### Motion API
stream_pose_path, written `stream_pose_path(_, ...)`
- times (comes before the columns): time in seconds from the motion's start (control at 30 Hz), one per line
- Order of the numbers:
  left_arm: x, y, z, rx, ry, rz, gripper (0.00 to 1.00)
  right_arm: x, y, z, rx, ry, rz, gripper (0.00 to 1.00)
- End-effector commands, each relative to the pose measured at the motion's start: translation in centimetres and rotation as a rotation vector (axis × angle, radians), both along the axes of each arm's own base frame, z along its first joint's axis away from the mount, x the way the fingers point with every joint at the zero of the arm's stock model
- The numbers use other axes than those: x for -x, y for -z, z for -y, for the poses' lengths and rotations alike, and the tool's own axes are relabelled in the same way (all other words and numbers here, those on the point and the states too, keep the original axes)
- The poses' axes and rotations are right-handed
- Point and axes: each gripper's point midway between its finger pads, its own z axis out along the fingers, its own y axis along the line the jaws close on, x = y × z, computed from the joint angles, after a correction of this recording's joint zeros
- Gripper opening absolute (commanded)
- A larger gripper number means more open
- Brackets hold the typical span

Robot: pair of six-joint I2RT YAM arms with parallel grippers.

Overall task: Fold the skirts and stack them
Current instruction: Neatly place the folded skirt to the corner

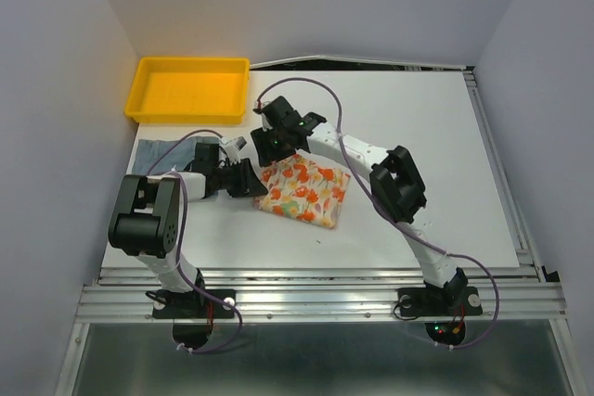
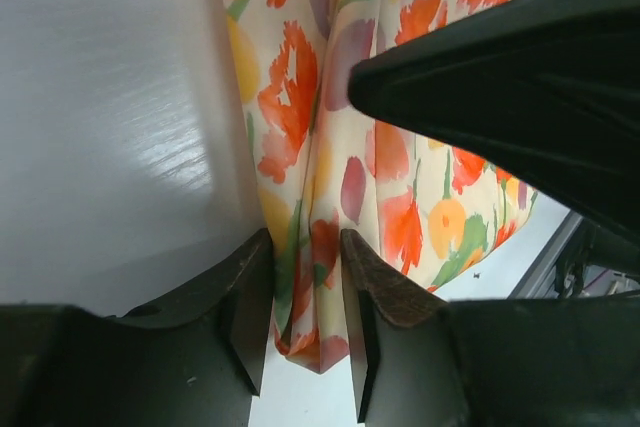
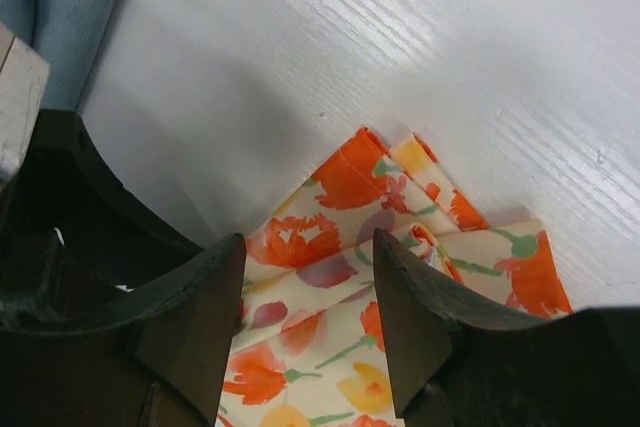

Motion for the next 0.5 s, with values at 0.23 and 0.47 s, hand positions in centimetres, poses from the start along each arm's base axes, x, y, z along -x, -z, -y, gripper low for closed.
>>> stream_pose_path(0.23,0.0,-1.2,2.2,-0.029,0.062,0.129,0.43,-0.6,3.2,-0.6,0.076,0.048,0.015,0.59)
stream_pose_path(0.47,-0.7,-1.5,1.9,-0.066,0.033,0.167,0.47,-0.1,7.7,0.6,0.194,0.057,-0.008,0.48)
